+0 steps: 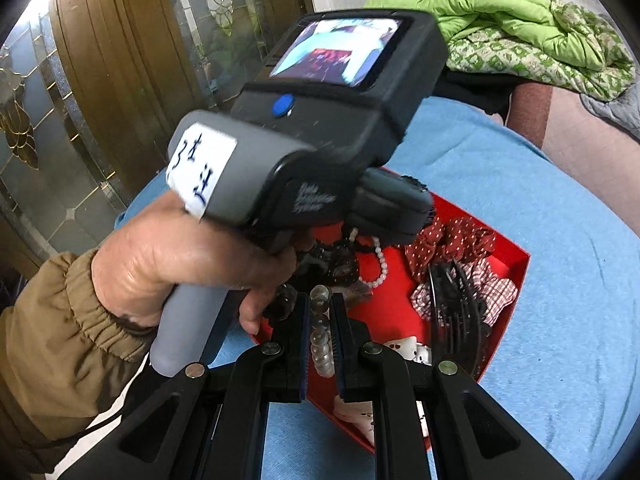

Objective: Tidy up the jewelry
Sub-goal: 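Lower the hair tie and pearl bracelet into the tray and open both grippers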

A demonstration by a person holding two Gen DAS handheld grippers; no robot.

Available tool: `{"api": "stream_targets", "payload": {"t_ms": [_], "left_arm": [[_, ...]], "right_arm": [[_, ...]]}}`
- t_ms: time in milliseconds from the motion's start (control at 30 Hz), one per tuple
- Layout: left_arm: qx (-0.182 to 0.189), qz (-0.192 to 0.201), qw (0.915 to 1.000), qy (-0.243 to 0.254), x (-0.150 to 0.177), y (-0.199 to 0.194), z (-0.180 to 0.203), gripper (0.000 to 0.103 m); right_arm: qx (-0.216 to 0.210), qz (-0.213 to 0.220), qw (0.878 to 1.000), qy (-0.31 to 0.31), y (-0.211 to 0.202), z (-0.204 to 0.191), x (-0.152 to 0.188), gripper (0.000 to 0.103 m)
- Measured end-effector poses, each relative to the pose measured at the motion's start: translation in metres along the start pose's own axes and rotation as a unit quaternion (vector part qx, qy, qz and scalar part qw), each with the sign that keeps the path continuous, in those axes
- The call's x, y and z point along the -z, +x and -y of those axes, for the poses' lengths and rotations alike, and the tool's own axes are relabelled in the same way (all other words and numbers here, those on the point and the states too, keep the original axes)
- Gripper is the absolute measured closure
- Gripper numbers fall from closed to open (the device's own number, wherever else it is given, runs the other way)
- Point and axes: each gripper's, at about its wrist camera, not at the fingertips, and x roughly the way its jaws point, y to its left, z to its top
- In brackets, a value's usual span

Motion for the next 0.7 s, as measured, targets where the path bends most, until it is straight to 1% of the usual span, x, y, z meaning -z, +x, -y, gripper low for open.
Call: {"api": "stream_targets", "payload": {"t_ms": [300,467,700], "left_arm": [[0.005,-0.020,0.9998,0.001,0.001,0.019,0.003,0.094],[0.002,-0.028,0.9996,0.006,0.004,0.028,0.006,0.094],[-0.003,-0.039,0.9992,-0.001,0.006,0.039,0.001,0.094]], "right_arm": [[0.007,-0.014,1.000,0.003,0.014,0.004,0.009,0.092],[0.011,-0.019,1.000,0.002,0.016,0.001,0.015,0.092],[0.021,-0.027,0.999,0.002,0.023,0.000,0.018,0.092]]}}
